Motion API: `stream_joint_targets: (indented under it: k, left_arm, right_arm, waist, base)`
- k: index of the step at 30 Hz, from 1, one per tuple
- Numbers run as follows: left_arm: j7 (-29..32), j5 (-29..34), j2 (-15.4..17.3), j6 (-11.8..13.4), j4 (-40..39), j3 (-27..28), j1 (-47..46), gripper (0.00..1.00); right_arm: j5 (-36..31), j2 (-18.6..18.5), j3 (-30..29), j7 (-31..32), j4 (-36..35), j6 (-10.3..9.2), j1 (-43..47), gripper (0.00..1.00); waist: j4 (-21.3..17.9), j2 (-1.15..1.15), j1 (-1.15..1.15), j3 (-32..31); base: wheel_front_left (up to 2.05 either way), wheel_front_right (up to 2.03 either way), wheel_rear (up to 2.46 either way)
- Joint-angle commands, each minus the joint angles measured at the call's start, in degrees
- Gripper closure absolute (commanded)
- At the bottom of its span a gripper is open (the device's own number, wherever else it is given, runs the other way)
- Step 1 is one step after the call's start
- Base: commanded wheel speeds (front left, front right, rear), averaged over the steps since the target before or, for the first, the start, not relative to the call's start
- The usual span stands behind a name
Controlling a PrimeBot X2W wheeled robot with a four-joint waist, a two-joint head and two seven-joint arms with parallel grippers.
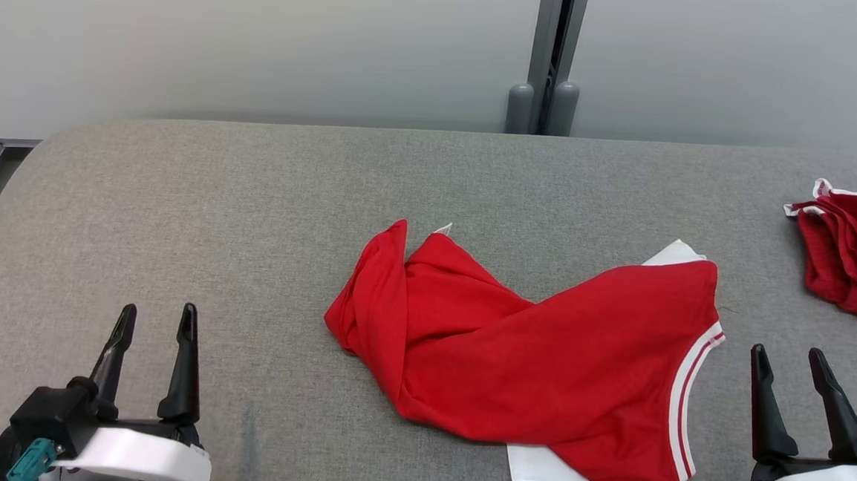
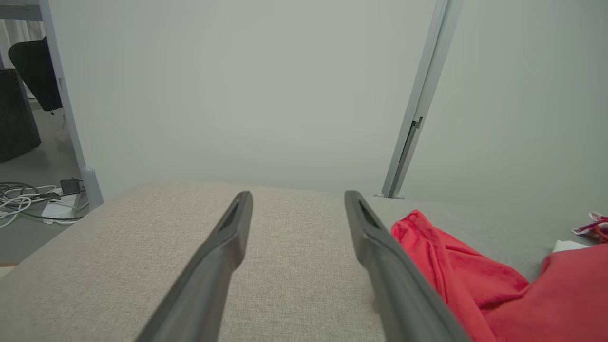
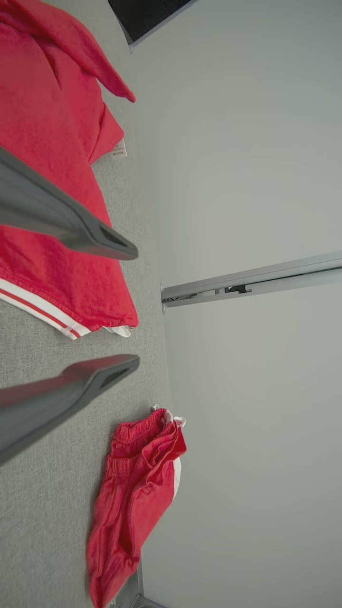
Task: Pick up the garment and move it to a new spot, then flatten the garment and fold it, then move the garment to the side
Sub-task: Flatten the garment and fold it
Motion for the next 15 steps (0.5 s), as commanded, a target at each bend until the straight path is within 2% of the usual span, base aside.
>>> stream_joint_targets:
  k: [1, 10, 15]
  left_arm:
    - [-0.2, 0.6, -0.1, -0.1, -0.5, 0.7, 1.0, 0.0]
    - [-0.2, 2.1, -1.1, -0.4, -1.6, 1.8, 3.0, 0.0]
    - [-0.2, 2.4, -1.5, -0.5, -1.5, 1.2, 2.0, 0.0]
  right_arm:
    - [0.2, -0.4, -0.3, -0.3, 0.3, 0.01, 0.9, 0.0]
    - [0.5, -0.5, 0.9, -0.3, 1.0, 0.01, 1.3, 0.0]
    - [1.7, -1.5, 3.5, -0.3, 5.0, 0.0, 1.3, 0.0]
  waist:
    - [0.4, 0.0, 0.0, -0.2]
    - [0.5, 0.0, 0.0, -0.6]
    - [0.3, 0.0, 0.0, -0.5]
  base:
    - [0.0, 0.0, 0.0]
    - [0.0, 0.0, 0.0]
    - [0.0, 0.0, 0.0]
